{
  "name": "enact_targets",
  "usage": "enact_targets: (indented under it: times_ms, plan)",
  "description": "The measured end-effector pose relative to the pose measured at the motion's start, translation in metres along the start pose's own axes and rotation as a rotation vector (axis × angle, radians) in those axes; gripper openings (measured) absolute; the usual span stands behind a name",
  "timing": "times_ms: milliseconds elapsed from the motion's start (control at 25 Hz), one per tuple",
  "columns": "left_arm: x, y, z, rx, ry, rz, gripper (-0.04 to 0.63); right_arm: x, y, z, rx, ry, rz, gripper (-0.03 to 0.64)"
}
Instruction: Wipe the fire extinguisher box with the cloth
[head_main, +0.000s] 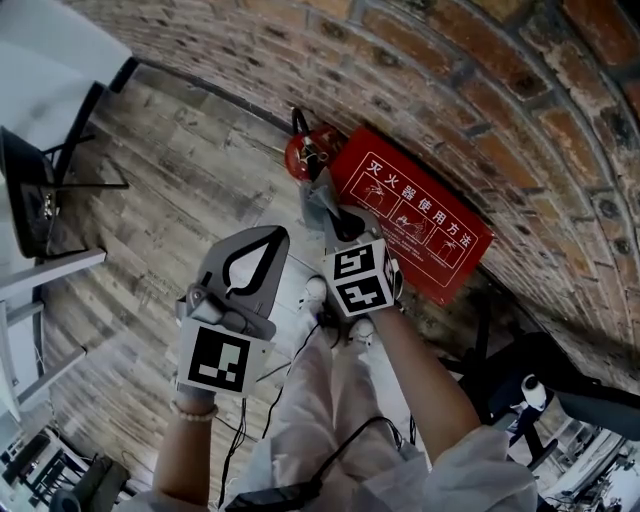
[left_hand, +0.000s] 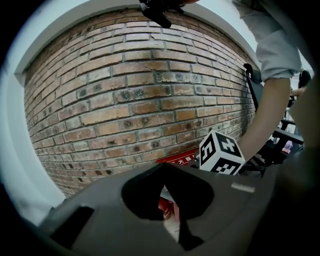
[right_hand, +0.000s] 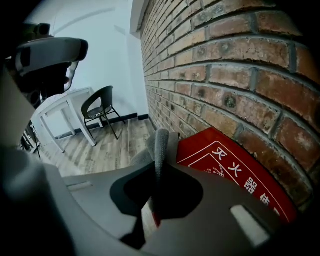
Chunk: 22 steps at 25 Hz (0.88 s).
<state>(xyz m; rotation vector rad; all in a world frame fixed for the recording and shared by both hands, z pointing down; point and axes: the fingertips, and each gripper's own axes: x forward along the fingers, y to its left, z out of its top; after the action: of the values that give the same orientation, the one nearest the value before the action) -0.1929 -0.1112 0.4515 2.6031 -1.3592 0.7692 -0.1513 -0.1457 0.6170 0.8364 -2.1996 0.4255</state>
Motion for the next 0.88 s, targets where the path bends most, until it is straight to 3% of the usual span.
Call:
enact_targets:
  times_ms: [880]
  plan:
    - [0.010,-0.010,0.004,0.008,-0.003,-0.027,-0.003,0.000,-0.005,-0.006,0.034,-0.001,-0.017,0.018]
